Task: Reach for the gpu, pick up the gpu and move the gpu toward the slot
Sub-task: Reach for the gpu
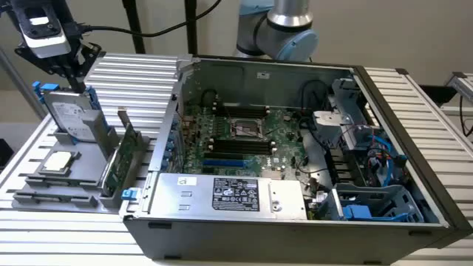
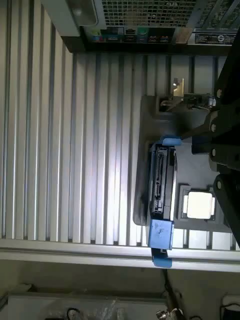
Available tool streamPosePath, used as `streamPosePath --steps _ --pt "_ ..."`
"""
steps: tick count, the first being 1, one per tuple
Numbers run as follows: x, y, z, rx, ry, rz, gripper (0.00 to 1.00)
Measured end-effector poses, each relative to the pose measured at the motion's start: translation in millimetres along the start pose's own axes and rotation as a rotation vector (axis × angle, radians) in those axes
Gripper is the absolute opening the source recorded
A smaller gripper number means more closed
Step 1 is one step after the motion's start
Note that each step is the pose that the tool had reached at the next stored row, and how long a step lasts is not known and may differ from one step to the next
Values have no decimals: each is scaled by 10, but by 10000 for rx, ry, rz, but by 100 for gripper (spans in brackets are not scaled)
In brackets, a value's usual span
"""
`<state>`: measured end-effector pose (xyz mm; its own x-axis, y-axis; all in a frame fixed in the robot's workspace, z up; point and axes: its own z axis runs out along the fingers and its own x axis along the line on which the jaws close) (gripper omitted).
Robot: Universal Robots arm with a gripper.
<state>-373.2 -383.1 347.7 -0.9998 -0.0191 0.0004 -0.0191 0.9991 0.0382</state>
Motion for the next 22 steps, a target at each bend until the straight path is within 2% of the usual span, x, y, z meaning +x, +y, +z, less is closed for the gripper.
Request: streamPosePath --steps 15,17,22 --pt "-14 -6 -1 0 2 0 11" --pt "-62 -42 -2 1 3 1 11" --pt "-192 -192 -2 1 3 0 11"
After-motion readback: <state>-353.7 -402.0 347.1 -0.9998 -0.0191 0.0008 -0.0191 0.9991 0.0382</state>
